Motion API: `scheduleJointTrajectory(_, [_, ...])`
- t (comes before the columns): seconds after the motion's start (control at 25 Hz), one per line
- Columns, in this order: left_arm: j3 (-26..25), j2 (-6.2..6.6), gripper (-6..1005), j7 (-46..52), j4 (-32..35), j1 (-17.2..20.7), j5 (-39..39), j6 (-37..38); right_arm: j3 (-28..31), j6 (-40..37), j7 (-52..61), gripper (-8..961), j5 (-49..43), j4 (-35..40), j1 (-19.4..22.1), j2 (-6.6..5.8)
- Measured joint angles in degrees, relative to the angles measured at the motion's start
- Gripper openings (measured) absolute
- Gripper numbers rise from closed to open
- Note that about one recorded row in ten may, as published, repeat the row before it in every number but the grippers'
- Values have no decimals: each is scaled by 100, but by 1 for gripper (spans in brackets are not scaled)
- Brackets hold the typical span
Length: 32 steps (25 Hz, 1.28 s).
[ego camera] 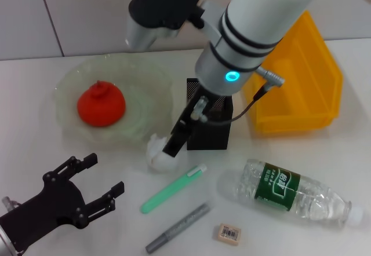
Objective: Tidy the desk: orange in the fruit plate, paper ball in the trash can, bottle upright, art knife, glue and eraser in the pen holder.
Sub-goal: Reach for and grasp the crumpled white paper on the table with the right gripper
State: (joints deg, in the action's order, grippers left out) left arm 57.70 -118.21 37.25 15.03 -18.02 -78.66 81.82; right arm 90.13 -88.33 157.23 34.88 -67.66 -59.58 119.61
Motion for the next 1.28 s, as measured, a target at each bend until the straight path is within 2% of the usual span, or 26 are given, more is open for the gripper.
scheduleJointTrajectory(0.56, [13,-17,829,-35,-44,32,0,0,-325,964,17,787,310,549,166,19])
scheduleJointTrajectory(1.28, [30,-25,829,-43,-63,-17,0,-79,-712,1953,-45,788,738,1510,116,18])
